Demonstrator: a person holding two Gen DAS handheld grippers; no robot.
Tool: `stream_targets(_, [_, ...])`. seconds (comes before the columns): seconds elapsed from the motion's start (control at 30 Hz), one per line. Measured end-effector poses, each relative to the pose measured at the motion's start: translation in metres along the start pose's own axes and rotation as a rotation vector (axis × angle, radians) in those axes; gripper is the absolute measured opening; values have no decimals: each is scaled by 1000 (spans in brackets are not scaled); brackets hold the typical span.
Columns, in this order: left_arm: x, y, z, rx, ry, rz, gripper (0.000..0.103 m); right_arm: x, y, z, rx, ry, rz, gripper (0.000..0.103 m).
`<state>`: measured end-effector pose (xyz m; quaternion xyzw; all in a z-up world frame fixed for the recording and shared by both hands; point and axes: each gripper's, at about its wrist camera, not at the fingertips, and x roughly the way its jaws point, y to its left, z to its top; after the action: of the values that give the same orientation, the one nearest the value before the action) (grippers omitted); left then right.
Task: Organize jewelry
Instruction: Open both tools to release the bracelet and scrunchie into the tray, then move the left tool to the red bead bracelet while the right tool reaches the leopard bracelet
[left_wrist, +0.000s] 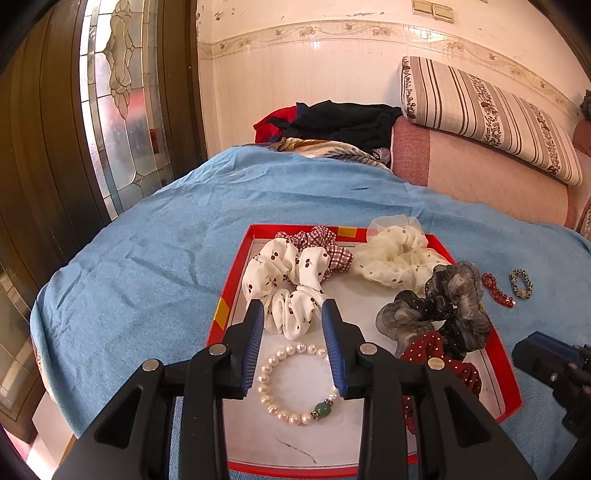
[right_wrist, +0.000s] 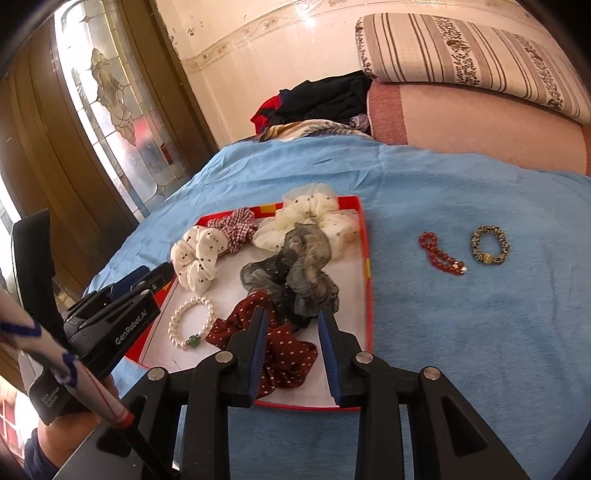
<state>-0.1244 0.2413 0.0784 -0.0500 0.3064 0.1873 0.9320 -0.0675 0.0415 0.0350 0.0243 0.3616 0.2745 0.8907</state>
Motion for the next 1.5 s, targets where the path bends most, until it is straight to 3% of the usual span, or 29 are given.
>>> stream_targets(0.23, [-9, -4, 3, -2, -32, -3, 38, -18, -33, 4, 43, -23, -27, 30])
stream_targets(0.5, [-17, -22, 7, 3, -63, -26, 38, -52, -117, 0, 140, -53, -124, 30])
stream_targets(0.73, [-38, -67, 16, 56, -108, -101, 38, -59, -181, -10, 287, -45, -139, 30])
stream_targets(0.87, [-51, -106, 30, 97, -100, -204, 38, -61, -201, -5, 340, -44, -130, 30])
stream_targets(0.97, [-44, -141, 40, 123, -24, -295, 38, -69, -214, 4, 365, -61, -119, 30])
stream_targets(1.13, [-3, -184, 56, 68, 171, -413, 38, -84, -235, 26, 378, -93, -115, 30])
stream_targets(1.3, [57, -213, 60, -1, 363, -420, 30, -99, -259, 24, 438, -135, -82, 31])
stream_targets(1.5, [107, -239, 42, -30, 476, -361, 16, -104, -272, 20, 474, -139, -45, 31])
